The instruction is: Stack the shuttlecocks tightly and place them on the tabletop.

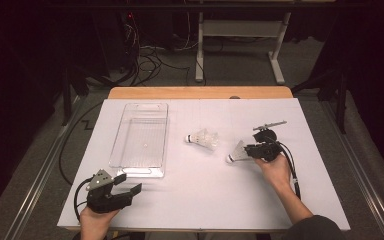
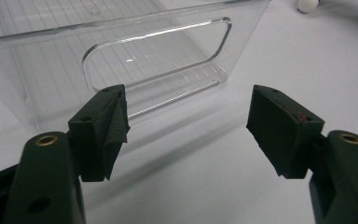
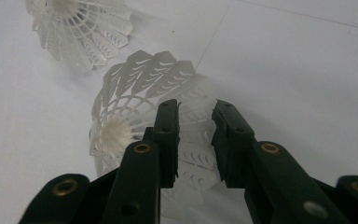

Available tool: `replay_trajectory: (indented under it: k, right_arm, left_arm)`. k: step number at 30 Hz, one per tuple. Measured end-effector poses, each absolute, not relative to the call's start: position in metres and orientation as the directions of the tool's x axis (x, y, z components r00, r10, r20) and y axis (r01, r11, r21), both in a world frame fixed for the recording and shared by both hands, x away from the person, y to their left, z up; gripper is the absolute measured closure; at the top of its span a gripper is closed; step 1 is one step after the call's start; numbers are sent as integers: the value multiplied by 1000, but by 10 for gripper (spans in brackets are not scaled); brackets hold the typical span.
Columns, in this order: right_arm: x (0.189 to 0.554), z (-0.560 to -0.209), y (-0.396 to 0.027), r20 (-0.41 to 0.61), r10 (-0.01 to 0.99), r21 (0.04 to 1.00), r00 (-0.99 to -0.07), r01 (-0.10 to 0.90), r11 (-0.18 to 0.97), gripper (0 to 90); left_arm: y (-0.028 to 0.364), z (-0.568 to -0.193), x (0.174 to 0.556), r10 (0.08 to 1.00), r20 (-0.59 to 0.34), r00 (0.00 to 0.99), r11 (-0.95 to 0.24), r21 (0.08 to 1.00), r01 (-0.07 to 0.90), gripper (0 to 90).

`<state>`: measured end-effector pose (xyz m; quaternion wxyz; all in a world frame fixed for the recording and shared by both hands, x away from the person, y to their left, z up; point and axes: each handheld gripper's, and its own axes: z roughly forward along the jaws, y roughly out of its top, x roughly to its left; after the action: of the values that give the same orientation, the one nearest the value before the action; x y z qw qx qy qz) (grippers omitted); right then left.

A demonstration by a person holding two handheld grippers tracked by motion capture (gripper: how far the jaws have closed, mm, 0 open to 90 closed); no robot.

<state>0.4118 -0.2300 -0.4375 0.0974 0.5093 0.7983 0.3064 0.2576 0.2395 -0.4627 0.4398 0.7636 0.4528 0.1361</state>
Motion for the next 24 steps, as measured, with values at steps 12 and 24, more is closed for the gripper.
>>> replay_trajectory:
  k: [12,24]
  right_arm:
    - [412,-434,-237,166,874,594,-457,754,281,635]
    - [410,-432,-243,169,878,595,-448,756,271,634]
  left_arm:
    - [239,-463,258,811,-187,555,-207,795,571,300]
    - [239,-463,258,810,-187,555,-208,794,571,300]
